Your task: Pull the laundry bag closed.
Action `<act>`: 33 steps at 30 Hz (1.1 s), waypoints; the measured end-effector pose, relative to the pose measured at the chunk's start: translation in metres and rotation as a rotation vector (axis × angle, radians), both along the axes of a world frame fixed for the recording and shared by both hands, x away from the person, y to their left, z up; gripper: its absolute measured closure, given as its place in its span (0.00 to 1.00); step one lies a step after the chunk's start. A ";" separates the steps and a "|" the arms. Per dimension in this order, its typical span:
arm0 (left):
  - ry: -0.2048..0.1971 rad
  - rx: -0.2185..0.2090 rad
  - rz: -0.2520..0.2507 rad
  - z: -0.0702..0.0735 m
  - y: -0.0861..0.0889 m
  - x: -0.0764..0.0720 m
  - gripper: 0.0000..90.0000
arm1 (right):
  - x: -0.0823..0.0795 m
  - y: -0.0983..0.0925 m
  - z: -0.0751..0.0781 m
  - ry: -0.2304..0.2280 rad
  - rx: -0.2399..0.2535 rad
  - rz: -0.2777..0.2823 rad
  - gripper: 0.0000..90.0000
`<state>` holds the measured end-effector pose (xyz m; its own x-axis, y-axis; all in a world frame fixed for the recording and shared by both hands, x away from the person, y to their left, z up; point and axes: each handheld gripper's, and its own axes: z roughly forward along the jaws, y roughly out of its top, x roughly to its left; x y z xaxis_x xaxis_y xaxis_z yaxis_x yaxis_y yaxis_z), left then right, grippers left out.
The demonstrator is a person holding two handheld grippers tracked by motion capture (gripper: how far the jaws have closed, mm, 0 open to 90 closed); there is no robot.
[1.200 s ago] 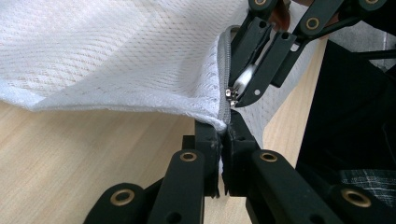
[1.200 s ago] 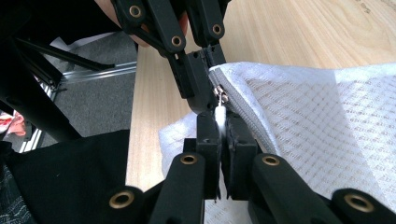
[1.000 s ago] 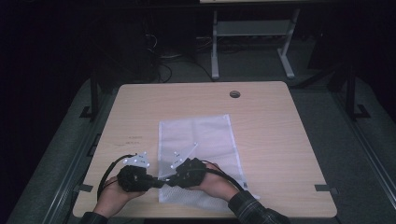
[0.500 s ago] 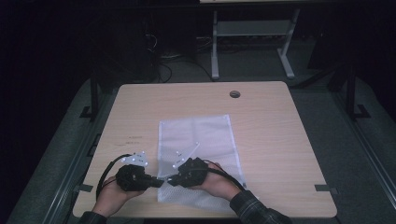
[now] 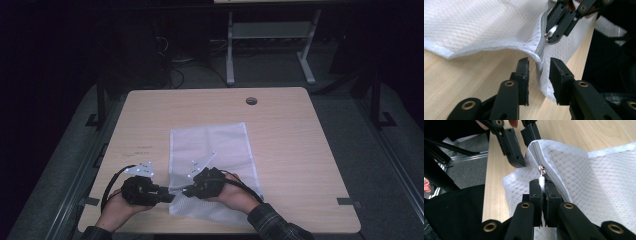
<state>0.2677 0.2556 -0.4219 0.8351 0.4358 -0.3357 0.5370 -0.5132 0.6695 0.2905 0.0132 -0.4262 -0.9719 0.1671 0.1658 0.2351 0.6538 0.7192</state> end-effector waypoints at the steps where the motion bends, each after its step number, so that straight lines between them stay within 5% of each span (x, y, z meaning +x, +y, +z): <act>1: 0.002 -0.013 0.004 0.000 0.000 0.001 0.74 | 0.000 0.000 0.000 -0.001 0.001 0.000 0.96; 5: 0.011 -0.039 0.019 0.000 0.001 0.003 0.73 | -0.002 0.002 -0.001 -0.010 -0.005 0.011 0.96; 12: 0.042 -0.090 0.037 0.003 0.006 0.006 0.93 | -0.004 0.004 -0.001 -0.018 -0.007 0.012 0.96; 33: 0.036 -0.046 0.051 0.003 0.008 0.006 0.96 | -0.003 -0.004 -0.003 -0.022 -0.028 0.004 0.96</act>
<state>0.2736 0.2633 -0.4190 0.7993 0.4605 -0.3861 0.5858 -0.4538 0.6714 0.2876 0.0092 -0.4291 -0.9760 0.1671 0.1395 0.2163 0.6747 0.7057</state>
